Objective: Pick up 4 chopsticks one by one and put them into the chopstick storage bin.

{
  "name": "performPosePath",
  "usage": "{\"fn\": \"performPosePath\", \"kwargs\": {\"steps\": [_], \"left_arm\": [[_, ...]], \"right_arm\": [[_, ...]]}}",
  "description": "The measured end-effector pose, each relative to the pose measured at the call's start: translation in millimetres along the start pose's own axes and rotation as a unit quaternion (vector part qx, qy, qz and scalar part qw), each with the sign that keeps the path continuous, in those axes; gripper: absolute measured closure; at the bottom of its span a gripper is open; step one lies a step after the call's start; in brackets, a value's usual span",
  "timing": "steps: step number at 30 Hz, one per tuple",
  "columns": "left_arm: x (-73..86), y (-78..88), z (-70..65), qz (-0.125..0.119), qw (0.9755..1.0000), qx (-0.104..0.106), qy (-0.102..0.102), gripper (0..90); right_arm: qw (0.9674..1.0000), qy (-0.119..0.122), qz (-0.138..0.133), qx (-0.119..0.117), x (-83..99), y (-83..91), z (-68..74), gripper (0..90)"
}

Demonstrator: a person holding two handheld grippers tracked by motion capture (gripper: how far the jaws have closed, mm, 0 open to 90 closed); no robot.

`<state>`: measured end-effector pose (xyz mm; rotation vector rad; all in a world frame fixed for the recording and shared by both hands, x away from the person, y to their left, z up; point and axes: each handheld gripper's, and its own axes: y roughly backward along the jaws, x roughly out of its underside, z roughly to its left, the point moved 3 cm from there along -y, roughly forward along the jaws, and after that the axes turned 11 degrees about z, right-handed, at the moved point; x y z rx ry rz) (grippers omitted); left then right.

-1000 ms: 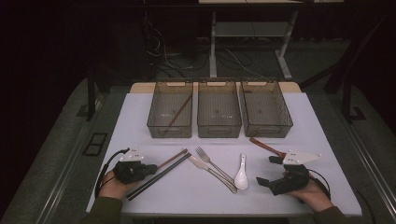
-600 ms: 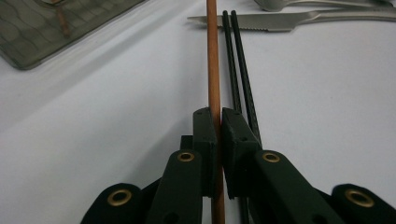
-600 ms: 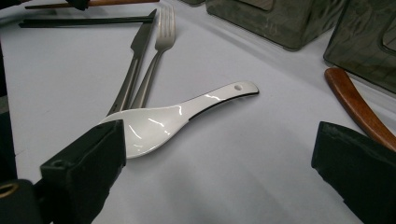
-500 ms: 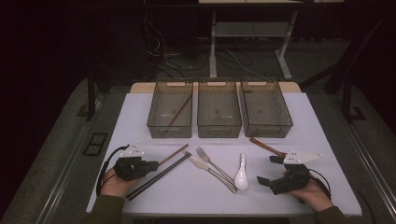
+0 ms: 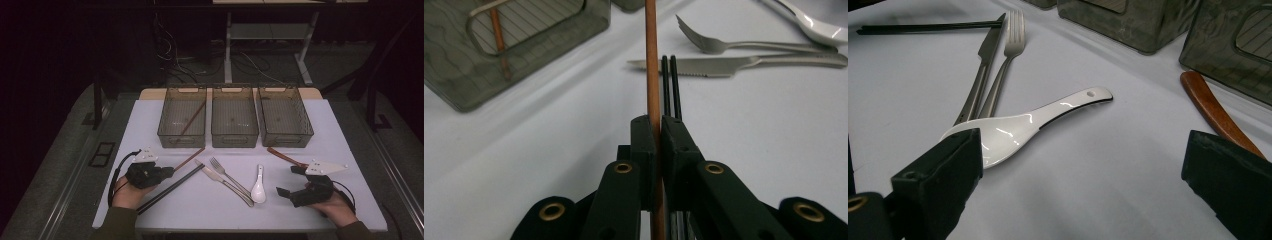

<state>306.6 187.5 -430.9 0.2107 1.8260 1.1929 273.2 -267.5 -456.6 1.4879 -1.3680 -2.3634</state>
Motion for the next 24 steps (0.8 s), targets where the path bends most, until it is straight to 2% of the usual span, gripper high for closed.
{"fn": "performPosePath", "kwargs": {"steps": [14,19,24], "left_arm": [[-21.3,1.5,-0.9,-0.019,0.9998,0.004,0.009,83.8],[-29.0,1.4,1.7,-0.029,0.9994,0.009,0.015,83.8],[-39.2,3.3,5.7,-0.034,0.9992,0.006,0.021,83.8]], "right_arm": [[0.9999,-0.006,0.0,0.009,1.8,2.8,-1.9,2.9],[0.9999,-0.009,-0.001,0.01,1.7,2.6,-2.1,3.0],[0.9999,-0.008,0.0,0.01,2.2,1.9,-2.9,2.9]]}}
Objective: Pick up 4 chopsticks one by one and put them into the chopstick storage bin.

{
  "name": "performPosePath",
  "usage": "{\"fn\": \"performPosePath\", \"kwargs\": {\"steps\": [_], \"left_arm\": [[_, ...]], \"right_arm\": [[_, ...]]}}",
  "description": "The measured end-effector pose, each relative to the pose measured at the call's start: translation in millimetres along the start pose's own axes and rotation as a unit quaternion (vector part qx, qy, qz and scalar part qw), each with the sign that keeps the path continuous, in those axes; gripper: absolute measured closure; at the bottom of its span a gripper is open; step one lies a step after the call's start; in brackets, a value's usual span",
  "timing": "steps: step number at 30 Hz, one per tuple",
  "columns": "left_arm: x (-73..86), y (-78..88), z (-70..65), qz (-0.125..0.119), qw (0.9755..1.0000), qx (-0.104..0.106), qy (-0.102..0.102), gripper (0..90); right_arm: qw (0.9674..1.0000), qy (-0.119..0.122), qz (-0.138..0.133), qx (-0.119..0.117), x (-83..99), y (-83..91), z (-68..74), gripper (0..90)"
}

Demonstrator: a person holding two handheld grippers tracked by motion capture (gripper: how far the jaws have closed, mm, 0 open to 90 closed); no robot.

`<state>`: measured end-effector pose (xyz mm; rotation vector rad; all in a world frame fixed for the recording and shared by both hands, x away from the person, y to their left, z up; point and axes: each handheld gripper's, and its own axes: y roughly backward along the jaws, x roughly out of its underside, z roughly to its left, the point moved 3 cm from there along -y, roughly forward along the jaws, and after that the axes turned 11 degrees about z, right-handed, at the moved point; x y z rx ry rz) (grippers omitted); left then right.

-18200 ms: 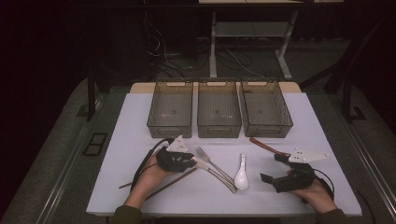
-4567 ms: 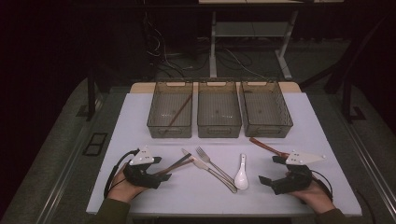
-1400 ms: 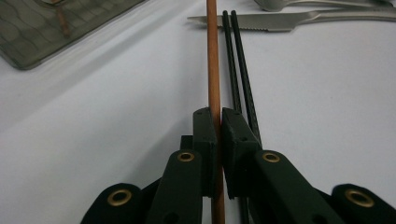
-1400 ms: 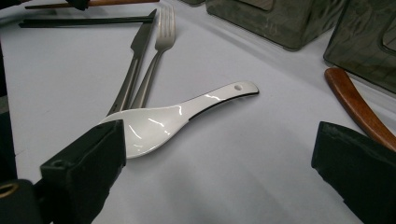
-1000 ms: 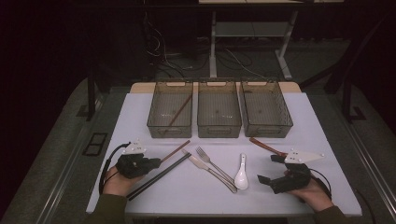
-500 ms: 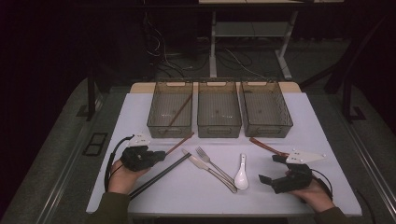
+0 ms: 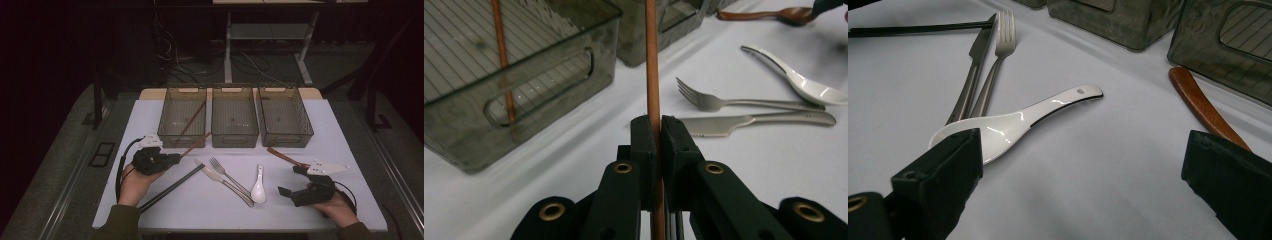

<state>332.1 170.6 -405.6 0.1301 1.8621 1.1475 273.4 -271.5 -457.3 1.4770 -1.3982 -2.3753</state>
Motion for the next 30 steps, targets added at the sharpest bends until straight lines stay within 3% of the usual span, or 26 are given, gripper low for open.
{"fn": "performPosePath", "kwargs": {"steps": [23,30], "left_arm": [[-43.0,-4.7,20.6,-0.012,0.9999,-0.01,0.001,83.8],[-55.5,-6.5,29.9,-0.012,0.9997,-0.011,0.017,83.8]], "right_arm": [[1.0,-0.004,0.0,0.002,1.7,0.5,0.0,2.9],[1.0,-0.005,0.0,0.002,2.1,0.9,0.1,2.9]]}}
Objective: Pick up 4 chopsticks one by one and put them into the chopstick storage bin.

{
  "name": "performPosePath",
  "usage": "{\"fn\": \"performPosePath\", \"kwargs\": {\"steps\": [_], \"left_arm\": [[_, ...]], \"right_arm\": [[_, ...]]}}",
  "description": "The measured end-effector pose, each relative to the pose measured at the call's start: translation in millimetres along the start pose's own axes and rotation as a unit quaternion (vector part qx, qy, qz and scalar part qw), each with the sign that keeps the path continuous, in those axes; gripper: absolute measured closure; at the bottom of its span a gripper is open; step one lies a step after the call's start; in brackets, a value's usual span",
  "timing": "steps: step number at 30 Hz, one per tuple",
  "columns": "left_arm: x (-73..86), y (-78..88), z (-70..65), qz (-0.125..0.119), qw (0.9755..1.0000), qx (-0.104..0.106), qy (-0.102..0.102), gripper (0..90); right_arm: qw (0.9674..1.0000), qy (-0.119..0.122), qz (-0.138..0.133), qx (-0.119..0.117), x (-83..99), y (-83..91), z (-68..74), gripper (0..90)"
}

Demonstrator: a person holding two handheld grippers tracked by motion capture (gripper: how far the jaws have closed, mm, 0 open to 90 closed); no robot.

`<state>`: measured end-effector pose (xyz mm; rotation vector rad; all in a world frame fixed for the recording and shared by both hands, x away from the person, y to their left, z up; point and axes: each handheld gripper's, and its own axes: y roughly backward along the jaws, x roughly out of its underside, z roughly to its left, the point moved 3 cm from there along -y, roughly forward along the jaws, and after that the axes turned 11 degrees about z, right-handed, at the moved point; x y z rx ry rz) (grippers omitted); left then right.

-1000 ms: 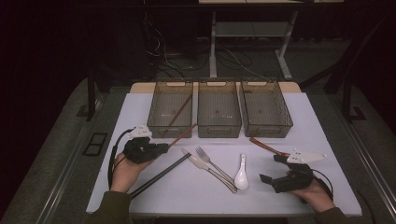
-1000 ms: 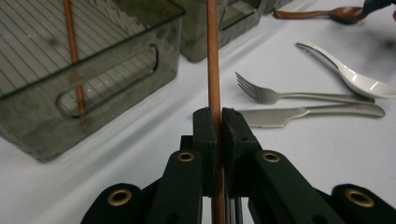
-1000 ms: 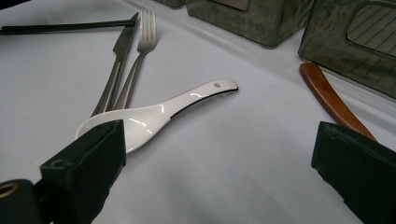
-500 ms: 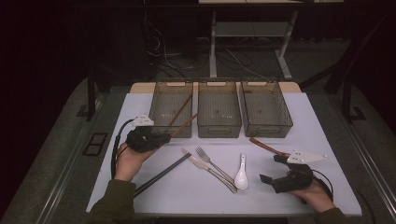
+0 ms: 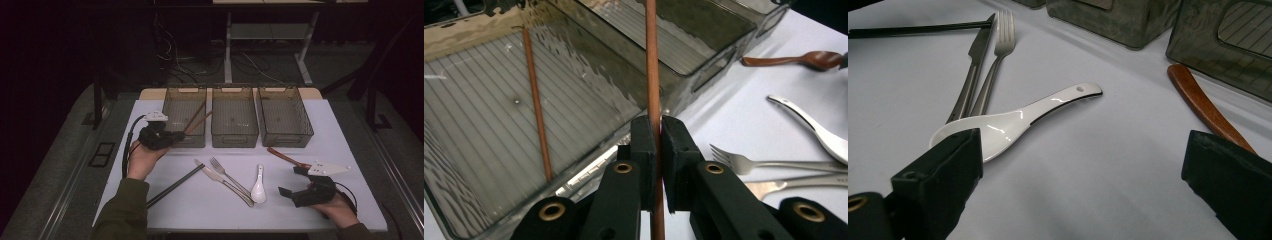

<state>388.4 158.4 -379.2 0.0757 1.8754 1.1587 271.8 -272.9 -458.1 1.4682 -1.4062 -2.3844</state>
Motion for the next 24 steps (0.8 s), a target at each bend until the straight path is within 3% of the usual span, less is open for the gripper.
{"fn": "performPosePath", "kwargs": {"steps": [14,24], "left_arm": [[-22.3,-7.6,25.4,-0.008,0.9997,-0.011,0.019,83.8],[-44.9,-13.4,41.4,-0.013,0.999,-0.037,0.022,83.8]], "right_arm": [[1.0,-0.001,-0.001,0.001,0.2,0.3,-0.4,2.9],[1.0,-0.002,0.0,-0.002,0.4,0.1,-0.3,2.9]]}}
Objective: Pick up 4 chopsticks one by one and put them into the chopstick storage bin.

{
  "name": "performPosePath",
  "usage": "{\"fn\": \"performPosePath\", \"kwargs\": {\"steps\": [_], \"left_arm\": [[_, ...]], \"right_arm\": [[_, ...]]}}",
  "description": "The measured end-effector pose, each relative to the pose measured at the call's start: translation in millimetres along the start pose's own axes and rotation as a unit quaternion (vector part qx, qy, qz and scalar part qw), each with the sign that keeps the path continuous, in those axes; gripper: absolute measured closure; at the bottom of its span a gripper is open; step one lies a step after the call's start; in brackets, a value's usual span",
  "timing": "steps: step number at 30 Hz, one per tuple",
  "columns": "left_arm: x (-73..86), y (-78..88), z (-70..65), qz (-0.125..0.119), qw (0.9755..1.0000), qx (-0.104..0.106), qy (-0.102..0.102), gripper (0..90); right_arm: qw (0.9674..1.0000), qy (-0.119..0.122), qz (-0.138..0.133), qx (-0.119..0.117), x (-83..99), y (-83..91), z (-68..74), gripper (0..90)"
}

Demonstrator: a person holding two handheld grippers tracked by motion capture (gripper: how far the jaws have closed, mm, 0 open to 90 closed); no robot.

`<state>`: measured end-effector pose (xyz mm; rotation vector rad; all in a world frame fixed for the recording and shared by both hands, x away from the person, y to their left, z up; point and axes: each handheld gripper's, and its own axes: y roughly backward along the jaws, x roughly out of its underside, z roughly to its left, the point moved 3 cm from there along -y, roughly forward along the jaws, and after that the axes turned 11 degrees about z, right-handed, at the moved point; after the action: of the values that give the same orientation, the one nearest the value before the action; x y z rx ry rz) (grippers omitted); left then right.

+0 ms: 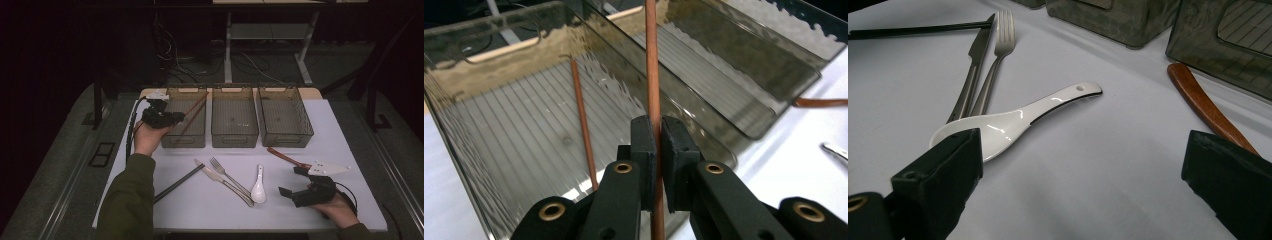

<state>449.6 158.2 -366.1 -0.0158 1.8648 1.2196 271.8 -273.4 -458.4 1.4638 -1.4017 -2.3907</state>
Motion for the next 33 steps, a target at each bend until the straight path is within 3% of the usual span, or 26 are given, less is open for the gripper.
{"fn": "performPosePath", "kwargs": {"steps": [8,13,20,26,33], "left_arm": [[-20.8,-7.6,11.2,-0.015,0.9997,-0.014,0.01,83.8],[-27.5,-16.5,19.5,-0.009,0.9997,-0.021,0.012,83.7],[-23.7,-35.5,33.2,0.0,0.9992,-0.033,0.025,83.7],[-21.0,-46.1,43.0,-0.002,0.9981,-0.035,0.05,83.7],[-19.9,-52.2,47.3,0.008,0.997,-0.043,0.063,83.7]], "right_arm": [[1.0,0.0,-0.001,-0.002,-0.1,0.6,0.6,3.0],[1.0,0.002,0.0,-0.002,0.2,0.2,0.8,2.9],[1.0,0.005,0.0,-0.001,0.7,0.0,1.7,2.9],[1.0,0.004,0.004,-0.001,1.2,-0.8,2.1,2.9],[1.0,0.007,0.005,0.001,1.6,-0.5,2.2,2.9]]}}
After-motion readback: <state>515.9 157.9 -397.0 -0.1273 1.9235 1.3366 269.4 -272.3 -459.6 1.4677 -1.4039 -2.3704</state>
